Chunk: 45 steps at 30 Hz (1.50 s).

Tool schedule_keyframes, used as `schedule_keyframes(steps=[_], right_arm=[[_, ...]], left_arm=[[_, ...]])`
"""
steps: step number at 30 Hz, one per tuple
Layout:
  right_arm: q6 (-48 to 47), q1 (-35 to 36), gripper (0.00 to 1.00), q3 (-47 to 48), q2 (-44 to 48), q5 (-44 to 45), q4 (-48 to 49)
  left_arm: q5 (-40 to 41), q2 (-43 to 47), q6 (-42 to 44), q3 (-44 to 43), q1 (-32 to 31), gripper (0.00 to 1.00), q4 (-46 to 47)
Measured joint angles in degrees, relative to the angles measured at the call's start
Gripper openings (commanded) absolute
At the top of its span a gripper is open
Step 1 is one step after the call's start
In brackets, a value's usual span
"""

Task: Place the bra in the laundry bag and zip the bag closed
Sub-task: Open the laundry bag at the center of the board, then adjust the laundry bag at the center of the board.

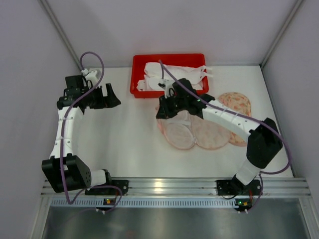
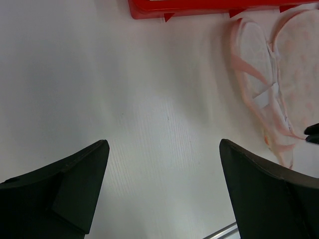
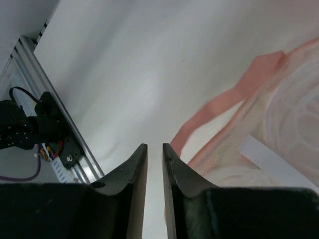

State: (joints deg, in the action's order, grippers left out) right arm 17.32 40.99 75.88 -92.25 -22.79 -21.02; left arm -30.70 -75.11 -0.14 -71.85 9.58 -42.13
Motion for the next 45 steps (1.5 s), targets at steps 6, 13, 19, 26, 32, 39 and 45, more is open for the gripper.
schedule_keyframes(steps=[6, 13, 19, 26, 32, 39, 45], right_arm=[[1.14, 4.61, 0.53, 7.82, -6.51, -0.76, 0.00], [-0.83, -6.08, 0.69, 5.51, 2.25, -2.64, -1.40], [-9.84, -29.11, 0.61, -3.26, 12.50, -4.04, -10.34], [-22.45, -48.92, 0.48, -11.69, 8.79, 3.43, -23.65], [-28.87, -50.05, 0.45, -11.96, -1.07, 10.32, -26.27], [-33.40, -50.42, 0.43, -11.54, -6.97, 17.51, -26.12], [-38.82, -54.34, 0.43, -10.25, -8.00, 24.04, -25.09]], left_arm=[[-1.90, -0.02, -0.59, 1.14, 0.00, 0.99, 0.00], [-6.64, 0.09, 1.20, 3.87, -3.67, 0.93, 0.04], [-3.80, -3.19, 3.96, 5.66, -20.26, 0.79, 0.33], [-0.26, -14.38, 4.81, 5.55, -29.40, 0.73, 3.13], [0.74, -23.17, 4.22, 2.95, -39.36, 0.70, 5.42], [5.09, -30.86, 2.25, 1.33, -41.16, 0.69, 8.33], [9.27, -31.58, 2.93, 2.03, -40.24, 0.69, 9.27]])
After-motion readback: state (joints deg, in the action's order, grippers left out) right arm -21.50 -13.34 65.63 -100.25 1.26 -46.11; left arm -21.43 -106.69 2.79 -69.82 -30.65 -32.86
